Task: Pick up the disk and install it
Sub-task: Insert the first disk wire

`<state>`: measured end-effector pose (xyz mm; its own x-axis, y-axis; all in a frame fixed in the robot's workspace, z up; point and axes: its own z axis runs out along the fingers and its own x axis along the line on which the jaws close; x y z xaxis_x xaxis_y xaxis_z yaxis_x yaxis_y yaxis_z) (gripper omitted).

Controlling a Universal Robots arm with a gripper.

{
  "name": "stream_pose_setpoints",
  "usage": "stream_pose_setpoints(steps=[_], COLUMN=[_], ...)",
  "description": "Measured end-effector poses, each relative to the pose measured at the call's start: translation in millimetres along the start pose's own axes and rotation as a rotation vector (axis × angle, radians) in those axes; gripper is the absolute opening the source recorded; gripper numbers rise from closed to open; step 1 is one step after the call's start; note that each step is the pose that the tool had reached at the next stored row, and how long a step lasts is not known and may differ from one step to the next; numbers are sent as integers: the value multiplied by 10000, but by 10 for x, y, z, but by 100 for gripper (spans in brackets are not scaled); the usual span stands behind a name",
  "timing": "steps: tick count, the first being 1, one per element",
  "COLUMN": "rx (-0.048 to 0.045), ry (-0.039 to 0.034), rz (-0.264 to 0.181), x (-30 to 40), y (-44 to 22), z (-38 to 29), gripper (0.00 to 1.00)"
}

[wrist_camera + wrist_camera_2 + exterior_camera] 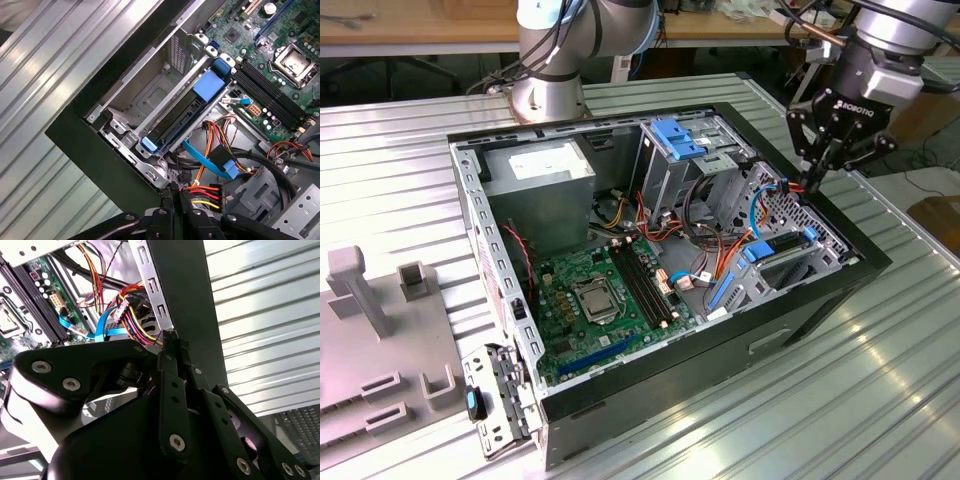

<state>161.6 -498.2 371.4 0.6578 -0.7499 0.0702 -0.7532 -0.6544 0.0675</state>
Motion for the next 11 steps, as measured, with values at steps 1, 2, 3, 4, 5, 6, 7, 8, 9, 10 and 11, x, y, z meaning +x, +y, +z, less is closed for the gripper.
stream_pose_setpoints(steps=[1, 2, 3, 4, 5, 6, 7, 8, 9, 10, 11], rx=[-17, -36, -46, -57, -68, -80, -92, -102, -120, -134, -153], ry=[-17, -36, -48, -57, -67, -78, -89, -99, -115, -128, -141], rz=[247, 515, 672, 822, 975, 1134, 1313, 1454, 1692, 1891, 2134], x=[0, 0, -1, -1, -1, -1, -1, -1, -2, -2, -3], y=[0, -1, -1, -1, -1, -1, -1, -2, -2, -2, -3], z=[2, 5, 8, 11, 15, 18, 22, 24, 28, 33, 38], gripper=[17, 17, 17, 17, 17, 17, 17, 17, 17, 17, 17])
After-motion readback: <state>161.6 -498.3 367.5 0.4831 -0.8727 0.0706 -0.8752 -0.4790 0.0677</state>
